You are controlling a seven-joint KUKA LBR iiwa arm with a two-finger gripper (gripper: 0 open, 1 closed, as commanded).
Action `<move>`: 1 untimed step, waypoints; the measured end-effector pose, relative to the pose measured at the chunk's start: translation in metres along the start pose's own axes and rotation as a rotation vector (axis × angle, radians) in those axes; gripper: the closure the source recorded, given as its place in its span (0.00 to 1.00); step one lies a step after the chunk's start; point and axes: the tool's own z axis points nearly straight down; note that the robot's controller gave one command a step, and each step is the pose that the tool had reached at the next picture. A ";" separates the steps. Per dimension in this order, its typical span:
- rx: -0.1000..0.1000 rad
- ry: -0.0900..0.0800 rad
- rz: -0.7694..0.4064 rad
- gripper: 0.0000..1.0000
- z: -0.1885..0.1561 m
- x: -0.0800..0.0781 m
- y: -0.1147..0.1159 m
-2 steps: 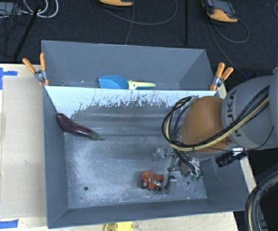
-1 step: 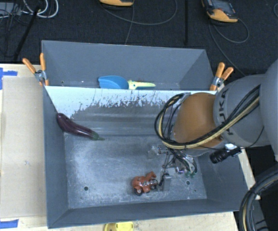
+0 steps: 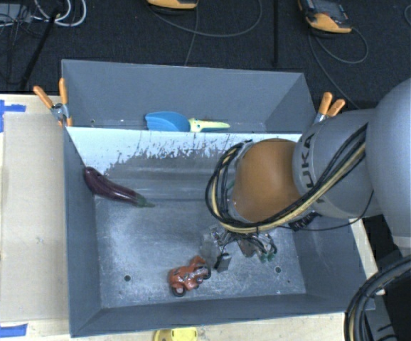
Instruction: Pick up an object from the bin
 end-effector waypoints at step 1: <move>0.000 0.000 -0.002 0.00 0.000 0.000 0.000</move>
Offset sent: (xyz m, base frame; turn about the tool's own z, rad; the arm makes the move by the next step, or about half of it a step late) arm 0.0000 0.0000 0.0000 0.0000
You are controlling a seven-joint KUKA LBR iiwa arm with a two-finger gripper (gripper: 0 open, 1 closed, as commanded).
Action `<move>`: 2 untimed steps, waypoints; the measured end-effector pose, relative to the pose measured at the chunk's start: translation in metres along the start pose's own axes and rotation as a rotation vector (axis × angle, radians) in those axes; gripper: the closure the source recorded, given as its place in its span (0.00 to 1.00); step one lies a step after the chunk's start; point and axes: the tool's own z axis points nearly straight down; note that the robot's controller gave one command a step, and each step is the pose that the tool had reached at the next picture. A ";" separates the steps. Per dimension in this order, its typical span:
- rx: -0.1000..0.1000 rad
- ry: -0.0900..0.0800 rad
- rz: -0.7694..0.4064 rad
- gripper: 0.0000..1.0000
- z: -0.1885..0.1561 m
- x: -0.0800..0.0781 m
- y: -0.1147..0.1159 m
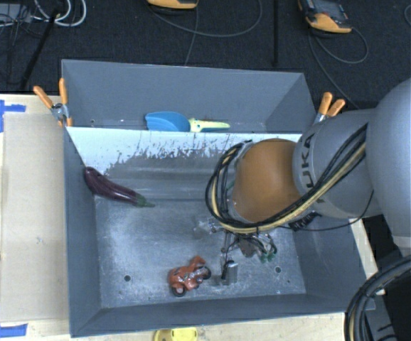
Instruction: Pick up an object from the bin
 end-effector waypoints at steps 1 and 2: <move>0.000 0.000 -0.001 0.00 0.000 0.000 0.000; 0.004 -0.001 -0.059 0.00 0.000 0.011 0.023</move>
Offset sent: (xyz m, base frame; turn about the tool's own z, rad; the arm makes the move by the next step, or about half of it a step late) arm -0.0489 0.0672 0.0004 -0.1963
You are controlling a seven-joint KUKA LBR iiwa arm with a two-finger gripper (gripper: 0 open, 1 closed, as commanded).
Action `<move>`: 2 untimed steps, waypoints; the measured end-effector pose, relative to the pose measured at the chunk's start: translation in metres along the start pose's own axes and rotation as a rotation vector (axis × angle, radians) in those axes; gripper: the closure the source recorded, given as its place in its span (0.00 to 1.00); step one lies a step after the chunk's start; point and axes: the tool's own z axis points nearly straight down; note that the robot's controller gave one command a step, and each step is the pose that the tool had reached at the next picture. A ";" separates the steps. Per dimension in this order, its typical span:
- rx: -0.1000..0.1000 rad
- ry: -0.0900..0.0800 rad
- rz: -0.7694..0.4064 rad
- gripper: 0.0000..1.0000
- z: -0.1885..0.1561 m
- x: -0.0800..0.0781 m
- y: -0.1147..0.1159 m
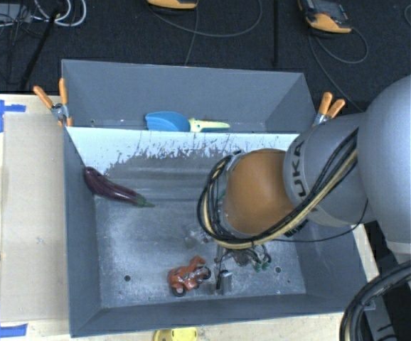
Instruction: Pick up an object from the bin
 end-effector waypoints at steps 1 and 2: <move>-0.004 0.002 0.048 1.00 -0.005 0.000 0.053; -0.004 0.002 0.047 1.00 -0.005 0.000 0.053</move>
Offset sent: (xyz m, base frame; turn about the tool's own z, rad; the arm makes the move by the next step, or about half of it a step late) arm 0.0000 0.0000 0.0000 0.0000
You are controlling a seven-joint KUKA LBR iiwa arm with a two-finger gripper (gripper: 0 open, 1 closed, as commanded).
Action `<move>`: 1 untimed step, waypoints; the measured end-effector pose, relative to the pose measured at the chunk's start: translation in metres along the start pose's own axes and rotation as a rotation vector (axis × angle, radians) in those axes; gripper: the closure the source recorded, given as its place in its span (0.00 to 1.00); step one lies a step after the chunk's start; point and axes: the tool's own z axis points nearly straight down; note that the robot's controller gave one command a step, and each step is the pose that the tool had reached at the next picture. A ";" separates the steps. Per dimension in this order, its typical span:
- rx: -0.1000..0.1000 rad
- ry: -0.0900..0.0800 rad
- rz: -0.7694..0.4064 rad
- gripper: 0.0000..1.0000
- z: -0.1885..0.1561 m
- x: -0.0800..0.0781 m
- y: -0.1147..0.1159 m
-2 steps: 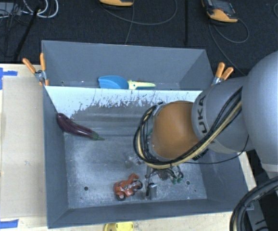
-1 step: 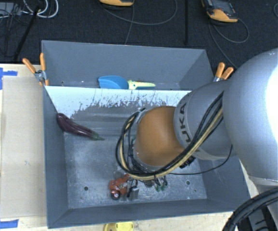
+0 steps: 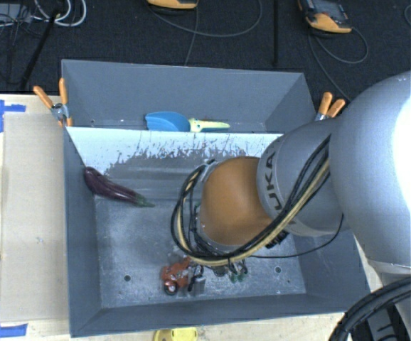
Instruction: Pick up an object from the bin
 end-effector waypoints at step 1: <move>0.000 -0.003 0.092 1.00 -0.153 -0.035 0.008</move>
Offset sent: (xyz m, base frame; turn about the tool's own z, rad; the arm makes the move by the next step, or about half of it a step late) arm 0.0000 0.0000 0.0000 0.0000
